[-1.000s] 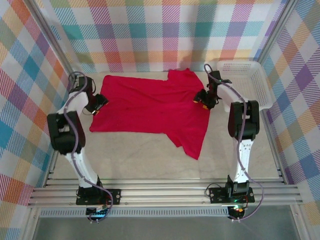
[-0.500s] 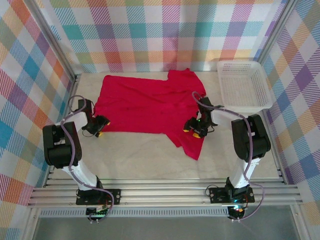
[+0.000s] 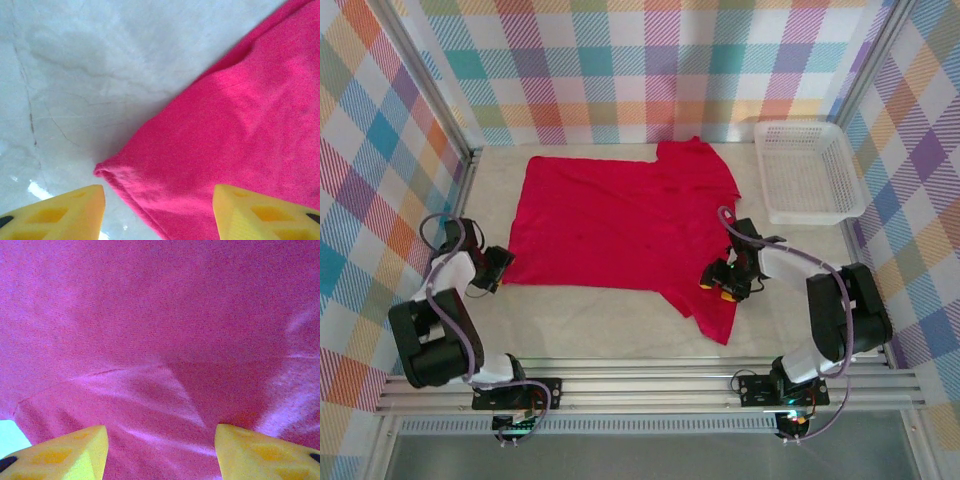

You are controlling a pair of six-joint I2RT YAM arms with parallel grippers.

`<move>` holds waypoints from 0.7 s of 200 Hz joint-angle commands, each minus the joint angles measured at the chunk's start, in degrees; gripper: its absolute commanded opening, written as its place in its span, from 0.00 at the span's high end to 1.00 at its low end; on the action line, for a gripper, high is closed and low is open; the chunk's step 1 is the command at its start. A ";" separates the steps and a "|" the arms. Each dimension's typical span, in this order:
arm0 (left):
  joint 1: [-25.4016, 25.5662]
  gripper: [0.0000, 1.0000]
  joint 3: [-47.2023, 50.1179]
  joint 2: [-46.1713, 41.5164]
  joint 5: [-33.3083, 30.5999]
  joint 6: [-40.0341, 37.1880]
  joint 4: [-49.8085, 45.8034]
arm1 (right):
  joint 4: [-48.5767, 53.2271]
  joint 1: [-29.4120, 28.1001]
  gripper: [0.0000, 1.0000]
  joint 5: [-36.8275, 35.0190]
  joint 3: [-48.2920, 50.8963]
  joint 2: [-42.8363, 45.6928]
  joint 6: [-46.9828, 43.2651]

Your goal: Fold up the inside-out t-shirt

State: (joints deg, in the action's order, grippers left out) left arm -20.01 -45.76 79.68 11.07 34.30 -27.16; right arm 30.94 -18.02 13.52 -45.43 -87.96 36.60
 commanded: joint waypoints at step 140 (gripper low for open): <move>-1.70 0.48 1.91 5.34 -3.86 3.12 1.84 | 5.77 -0.26 0.39 2.96 -4.74 8.90 -1.90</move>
State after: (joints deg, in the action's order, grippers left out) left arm -20.88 -45.23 82.78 7.81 35.73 -27.77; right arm 34.52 -18.04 15.31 -50.48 -80.42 35.92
